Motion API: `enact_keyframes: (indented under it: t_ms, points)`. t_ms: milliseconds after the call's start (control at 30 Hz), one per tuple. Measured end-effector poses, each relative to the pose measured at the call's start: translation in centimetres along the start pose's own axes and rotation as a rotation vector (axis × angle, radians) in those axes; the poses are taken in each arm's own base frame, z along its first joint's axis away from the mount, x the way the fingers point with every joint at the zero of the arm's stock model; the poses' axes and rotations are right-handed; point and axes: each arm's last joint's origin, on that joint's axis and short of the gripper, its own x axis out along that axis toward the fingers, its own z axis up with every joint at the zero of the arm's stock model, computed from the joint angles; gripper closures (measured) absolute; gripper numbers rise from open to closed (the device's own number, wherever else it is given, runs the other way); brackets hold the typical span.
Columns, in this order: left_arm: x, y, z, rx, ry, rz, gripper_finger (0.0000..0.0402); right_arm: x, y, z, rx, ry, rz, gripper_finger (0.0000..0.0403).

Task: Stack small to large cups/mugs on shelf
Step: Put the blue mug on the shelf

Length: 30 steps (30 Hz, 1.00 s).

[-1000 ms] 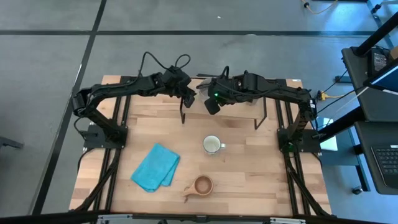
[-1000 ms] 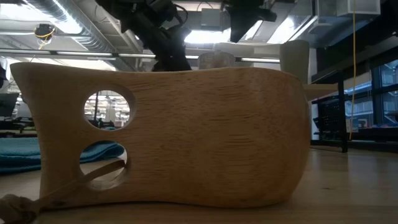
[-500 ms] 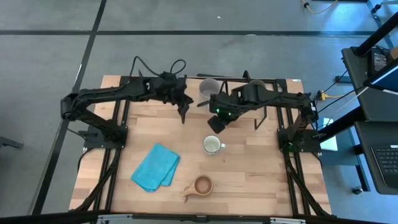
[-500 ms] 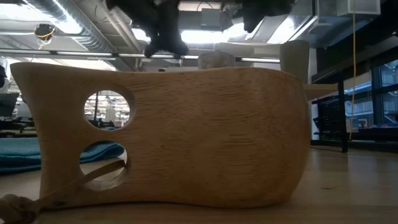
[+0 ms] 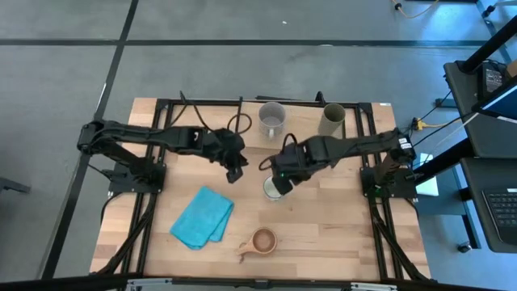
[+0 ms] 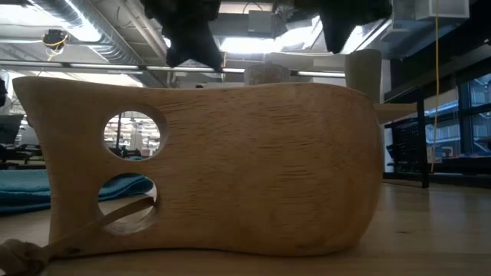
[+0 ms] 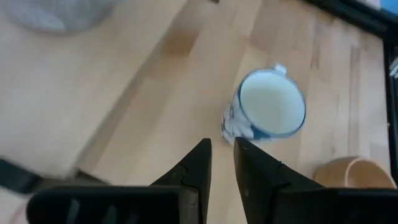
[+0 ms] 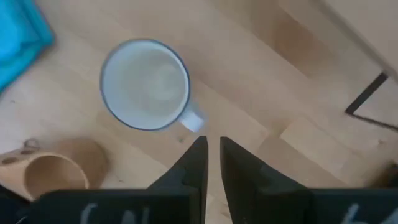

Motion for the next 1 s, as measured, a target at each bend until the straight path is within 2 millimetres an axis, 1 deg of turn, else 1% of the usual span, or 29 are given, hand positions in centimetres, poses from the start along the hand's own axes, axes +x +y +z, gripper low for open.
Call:
enact_keyframes:
  t_ms: [100, 267, 400, 533, 600, 700, 800, 1000]
  points:
    - [0.3, -0.5, -0.8, -0.027, 0.011, -0.007, 0.0337, 1.6, 0.2, -1.0, 0.015, 0.017, -0.036, 0.0359]
    - [1.6, -1.3, -2.7, -0.109, -0.005, -0.054, 0.0337, 3.9, 0.2, -2.1, -0.004, 0.039, -0.079, 0.0359]
    - [2.5, -1.2, -4.2, -0.196, -0.009, -0.015, 0.0337, 4.8, 0.2, -2.4, -0.010, 0.034, -0.080, 0.0359]
    - [3.1, -0.9, -5.7, -0.223, 0.028, 0.003, 0.0337, 5.4, 0.0, -2.5, -0.020, -0.023, -0.121, 0.0359]
    - [3.3, -0.8, -6.2, -0.241, 0.038, -0.005, 0.0337, 5.9, 0.1, -2.5, -0.020, -0.033, -0.113, 0.0359]
    - [3.5, -1.0, -6.6, -0.270, 0.029, -0.026, 0.0337, 6.7, 0.4, -2.4, -0.018, -0.050, -0.078, 0.0359]
    - [3.5, -1.5, -6.5, -0.282, -0.001, -0.060, 0.0337, 7.3, 0.4, -2.5, -0.015, -0.059, -0.073, 0.0359]
    - [3.6, -1.7, -6.2, -0.293, -0.024, -0.095, 0.0337, 7.5, 0.3, -2.5, -0.016, -0.082, -0.086, 0.0359]
